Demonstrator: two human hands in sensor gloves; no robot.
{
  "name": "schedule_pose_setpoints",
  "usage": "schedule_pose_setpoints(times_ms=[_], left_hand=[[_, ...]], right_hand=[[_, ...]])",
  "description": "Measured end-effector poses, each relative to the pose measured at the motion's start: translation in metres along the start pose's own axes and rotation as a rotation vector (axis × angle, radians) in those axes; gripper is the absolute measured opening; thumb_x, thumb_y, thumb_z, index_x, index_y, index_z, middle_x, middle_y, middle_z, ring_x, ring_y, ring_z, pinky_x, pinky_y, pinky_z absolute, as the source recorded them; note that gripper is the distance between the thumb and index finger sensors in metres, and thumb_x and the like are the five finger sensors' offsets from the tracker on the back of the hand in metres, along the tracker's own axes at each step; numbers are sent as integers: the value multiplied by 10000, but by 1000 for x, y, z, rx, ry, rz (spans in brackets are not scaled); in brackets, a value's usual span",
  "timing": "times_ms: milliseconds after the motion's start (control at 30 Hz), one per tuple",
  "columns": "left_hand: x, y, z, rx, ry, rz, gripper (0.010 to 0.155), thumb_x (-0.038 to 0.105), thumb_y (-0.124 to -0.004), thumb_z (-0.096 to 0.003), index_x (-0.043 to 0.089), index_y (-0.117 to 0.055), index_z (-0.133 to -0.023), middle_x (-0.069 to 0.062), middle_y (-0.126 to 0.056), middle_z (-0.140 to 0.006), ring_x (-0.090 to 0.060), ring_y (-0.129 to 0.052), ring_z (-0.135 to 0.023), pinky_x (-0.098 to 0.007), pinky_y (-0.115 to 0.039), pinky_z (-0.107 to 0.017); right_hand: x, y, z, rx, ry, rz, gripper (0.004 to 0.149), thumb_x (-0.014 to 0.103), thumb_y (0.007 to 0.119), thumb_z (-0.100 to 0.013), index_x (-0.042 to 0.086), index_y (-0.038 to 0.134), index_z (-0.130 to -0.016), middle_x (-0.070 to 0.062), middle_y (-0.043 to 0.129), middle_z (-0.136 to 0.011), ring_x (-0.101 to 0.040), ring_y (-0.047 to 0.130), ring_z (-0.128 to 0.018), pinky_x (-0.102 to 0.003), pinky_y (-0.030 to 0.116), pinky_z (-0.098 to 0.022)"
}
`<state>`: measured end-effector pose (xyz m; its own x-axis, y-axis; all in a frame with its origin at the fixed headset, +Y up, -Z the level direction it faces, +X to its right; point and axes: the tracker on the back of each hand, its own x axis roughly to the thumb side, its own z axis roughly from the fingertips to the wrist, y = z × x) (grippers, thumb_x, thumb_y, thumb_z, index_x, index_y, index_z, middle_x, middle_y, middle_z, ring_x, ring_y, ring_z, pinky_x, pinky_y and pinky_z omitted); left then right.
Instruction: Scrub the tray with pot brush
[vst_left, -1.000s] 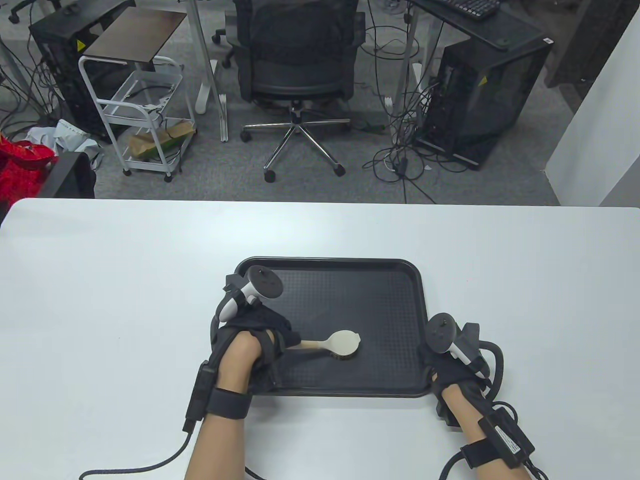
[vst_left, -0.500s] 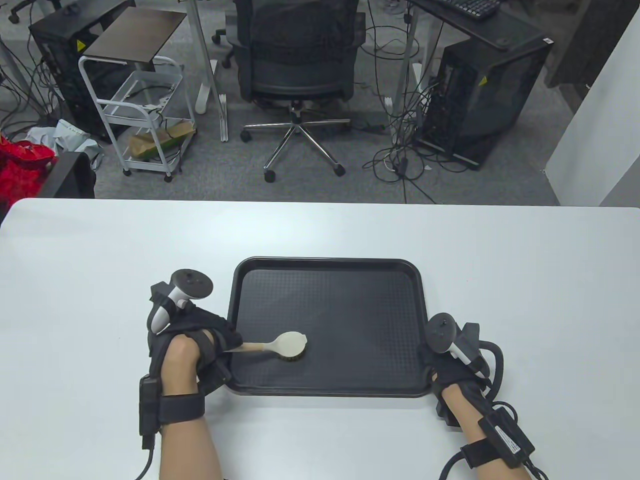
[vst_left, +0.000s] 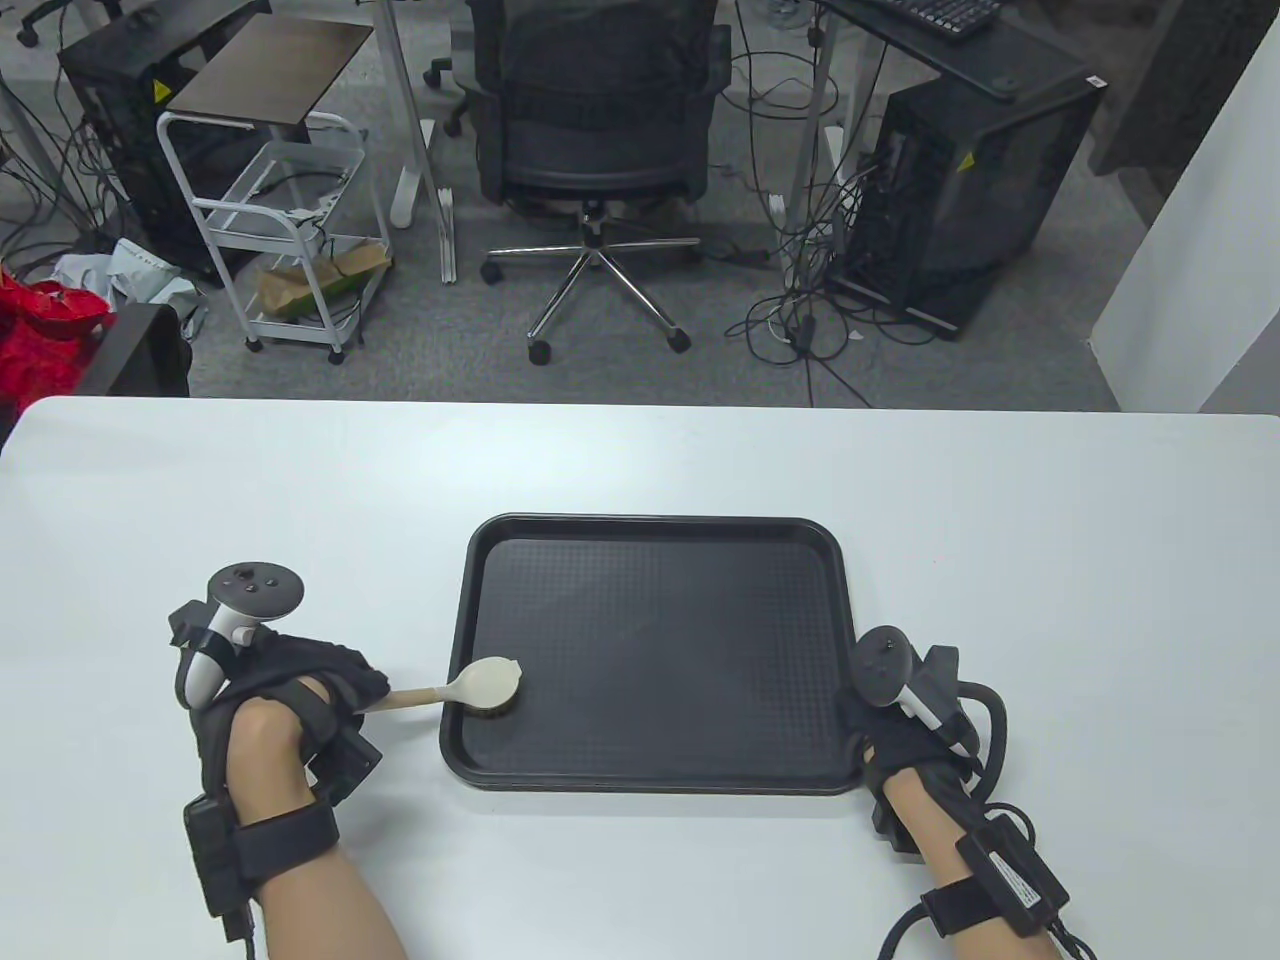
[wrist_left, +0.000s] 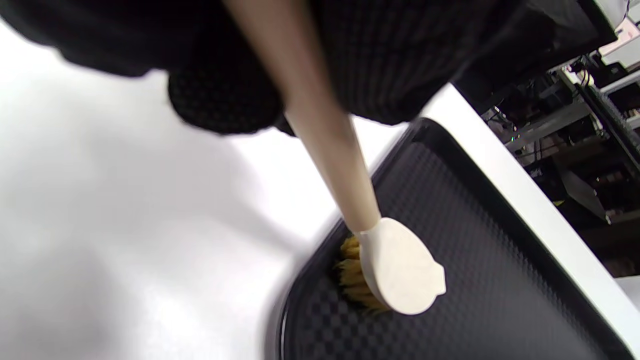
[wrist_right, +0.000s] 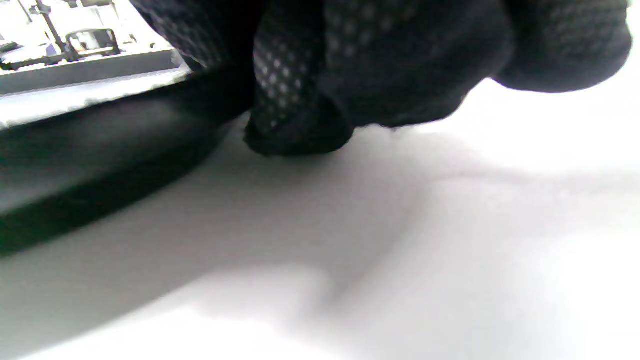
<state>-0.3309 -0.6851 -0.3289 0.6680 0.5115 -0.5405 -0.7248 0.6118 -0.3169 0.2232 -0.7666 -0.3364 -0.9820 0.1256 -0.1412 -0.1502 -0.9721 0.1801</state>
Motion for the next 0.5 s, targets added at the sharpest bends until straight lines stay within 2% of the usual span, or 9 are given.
schedule_pose_setpoints(times_ms=[133, 267, 500], left_hand=[[8, 4, 7, -4, -107, 45, 517, 365, -903, -364, 60, -896, -781, -149, -984, -599, -308, -962, -212, -559, -785, -427], [37, -11, 4, -73, -262, 35, 524, 395, -862, -385, 77, -863, -802, -123, -977, -613, -267, -972, -217, -537, -801, -425], [107, -73, -12, -299, -433, -131, 539, 419, -824, -405, 74, -826, -819, -106, -978, -621, -219, -993, -210, -517, -828, -405]], right_hand=[[0, 0, 0, 0, 0, 0, 581, 375, 771, -472, 75, 631, -950, -48, 1002, -387, -257, 957, -181, -474, 830, -290], [0, 0, 0, 0, 1, 1, 582, 375, 771, -472, 75, 631, -951, -46, 1003, -386, -257, 957, -180, -474, 830, -290], [0, 0, 0, 0, 1, 0, 581, 375, 770, -472, 75, 631, -950, -46, 1002, -387, -256, 957, -180, -474, 831, -289]])
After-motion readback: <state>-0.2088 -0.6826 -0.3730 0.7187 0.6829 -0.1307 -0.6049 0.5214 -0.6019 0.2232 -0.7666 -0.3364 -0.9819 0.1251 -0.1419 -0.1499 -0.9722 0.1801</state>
